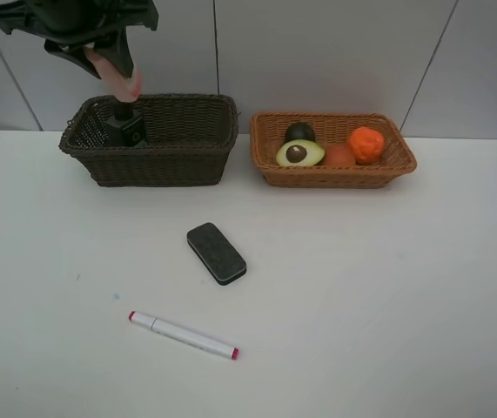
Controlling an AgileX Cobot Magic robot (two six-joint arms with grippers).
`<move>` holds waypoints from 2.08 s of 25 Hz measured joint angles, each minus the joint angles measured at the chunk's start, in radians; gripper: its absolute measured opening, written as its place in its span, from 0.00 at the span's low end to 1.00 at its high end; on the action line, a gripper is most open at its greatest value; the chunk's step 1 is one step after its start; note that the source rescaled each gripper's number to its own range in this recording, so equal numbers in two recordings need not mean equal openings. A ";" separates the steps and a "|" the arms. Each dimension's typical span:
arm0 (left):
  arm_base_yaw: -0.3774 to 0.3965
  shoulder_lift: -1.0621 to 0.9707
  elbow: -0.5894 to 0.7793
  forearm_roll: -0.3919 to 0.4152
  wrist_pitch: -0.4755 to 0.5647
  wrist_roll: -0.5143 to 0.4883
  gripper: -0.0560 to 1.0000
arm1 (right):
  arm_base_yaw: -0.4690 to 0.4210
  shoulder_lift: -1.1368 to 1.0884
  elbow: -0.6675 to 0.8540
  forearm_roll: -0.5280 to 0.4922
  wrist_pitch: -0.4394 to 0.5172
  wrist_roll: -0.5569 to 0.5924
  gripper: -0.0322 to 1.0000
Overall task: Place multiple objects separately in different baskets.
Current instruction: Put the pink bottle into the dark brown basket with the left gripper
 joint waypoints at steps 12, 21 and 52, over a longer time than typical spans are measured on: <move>0.000 0.404 -0.278 0.042 -0.064 0.057 0.32 | 0.000 0.000 0.000 0.000 0.000 0.000 0.94; 0.000 0.514 -0.310 0.050 -0.117 0.058 0.32 | 0.000 0.000 0.000 0.000 0.000 0.000 0.94; 0.000 0.514 -0.314 0.021 -0.149 0.057 1.00 | 0.000 0.000 0.000 0.000 0.000 0.000 0.94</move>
